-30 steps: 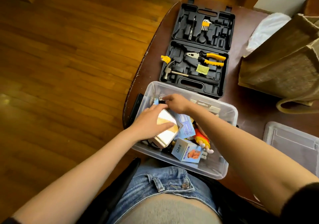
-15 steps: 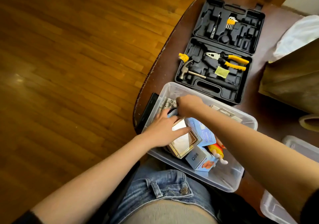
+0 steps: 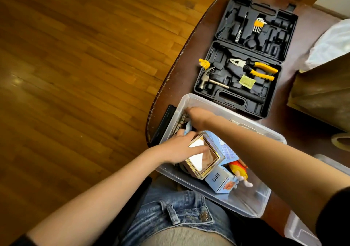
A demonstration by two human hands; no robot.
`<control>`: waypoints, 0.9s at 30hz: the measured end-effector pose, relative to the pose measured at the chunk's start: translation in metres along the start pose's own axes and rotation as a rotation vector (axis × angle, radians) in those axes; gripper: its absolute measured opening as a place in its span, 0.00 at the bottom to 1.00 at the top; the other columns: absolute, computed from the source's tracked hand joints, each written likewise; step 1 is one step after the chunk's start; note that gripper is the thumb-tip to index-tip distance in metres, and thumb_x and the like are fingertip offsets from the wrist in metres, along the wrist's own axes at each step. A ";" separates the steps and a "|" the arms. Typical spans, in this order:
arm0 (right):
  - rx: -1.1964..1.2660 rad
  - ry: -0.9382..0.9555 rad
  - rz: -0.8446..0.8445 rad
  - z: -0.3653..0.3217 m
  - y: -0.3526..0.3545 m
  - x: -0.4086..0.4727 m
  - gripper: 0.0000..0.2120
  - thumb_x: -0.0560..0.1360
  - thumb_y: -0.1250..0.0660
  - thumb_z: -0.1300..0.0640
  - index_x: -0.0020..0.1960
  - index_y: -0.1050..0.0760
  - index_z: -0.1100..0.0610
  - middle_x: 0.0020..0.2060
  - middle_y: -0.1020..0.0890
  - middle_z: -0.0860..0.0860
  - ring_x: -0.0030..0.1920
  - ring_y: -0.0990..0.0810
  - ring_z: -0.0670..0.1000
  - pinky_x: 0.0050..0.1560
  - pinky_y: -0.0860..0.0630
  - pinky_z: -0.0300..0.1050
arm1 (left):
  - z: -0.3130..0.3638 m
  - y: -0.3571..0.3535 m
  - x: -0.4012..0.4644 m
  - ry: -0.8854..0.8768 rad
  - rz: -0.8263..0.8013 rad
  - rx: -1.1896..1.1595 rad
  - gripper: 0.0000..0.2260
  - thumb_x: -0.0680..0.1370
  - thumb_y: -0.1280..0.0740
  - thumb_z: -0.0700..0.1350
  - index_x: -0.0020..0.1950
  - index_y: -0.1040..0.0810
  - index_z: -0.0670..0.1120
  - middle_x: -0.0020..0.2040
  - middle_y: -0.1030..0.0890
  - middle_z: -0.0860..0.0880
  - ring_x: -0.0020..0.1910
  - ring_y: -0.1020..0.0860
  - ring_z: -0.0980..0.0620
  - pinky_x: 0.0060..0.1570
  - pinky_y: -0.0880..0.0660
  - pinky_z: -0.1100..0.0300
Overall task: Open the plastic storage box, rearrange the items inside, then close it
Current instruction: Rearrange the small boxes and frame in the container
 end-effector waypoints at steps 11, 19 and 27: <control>0.120 -0.103 0.064 -0.002 -0.008 0.008 0.17 0.75 0.38 0.63 0.63 0.28 0.63 0.60 0.25 0.60 0.61 0.28 0.58 0.60 0.30 0.47 | -0.008 -0.003 0.000 0.032 -0.015 -0.052 0.34 0.74 0.43 0.70 0.76 0.52 0.62 0.77 0.49 0.45 0.73 0.40 0.40 0.68 0.38 0.48; 0.253 -0.088 0.102 0.006 -0.007 0.003 0.16 0.79 0.42 0.63 0.66 0.30 0.65 0.63 0.25 0.61 0.62 0.26 0.59 0.61 0.29 0.48 | -0.012 -0.004 0.014 0.034 0.047 -0.309 0.33 0.71 0.38 0.69 0.73 0.38 0.59 0.76 0.47 0.46 0.74 0.42 0.43 0.70 0.42 0.48; 0.218 -0.022 0.168 0.011 -0.004 0.001 0.21 0.77 0.41 0.63 0.70 0.32 0.59 0.63 0.23 0.57 0.62 0.24 0.58 0.61 0.27 0.52 | -0.010 -0.004 0.030 0.053 0.060 -0.509 0.41 0.61 0.36 0.73 0.70 0.30 0.54 0.71 0.32 0.48 0.69 0.31 0.48 0.68 0.34 0.45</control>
Point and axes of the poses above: each hand's wrist, its own x-axis towards the middle knuckle, its own y-axis out of the back of the hand, z = x × y, the point moved 9 cm from there along x, towards the middle knuckle
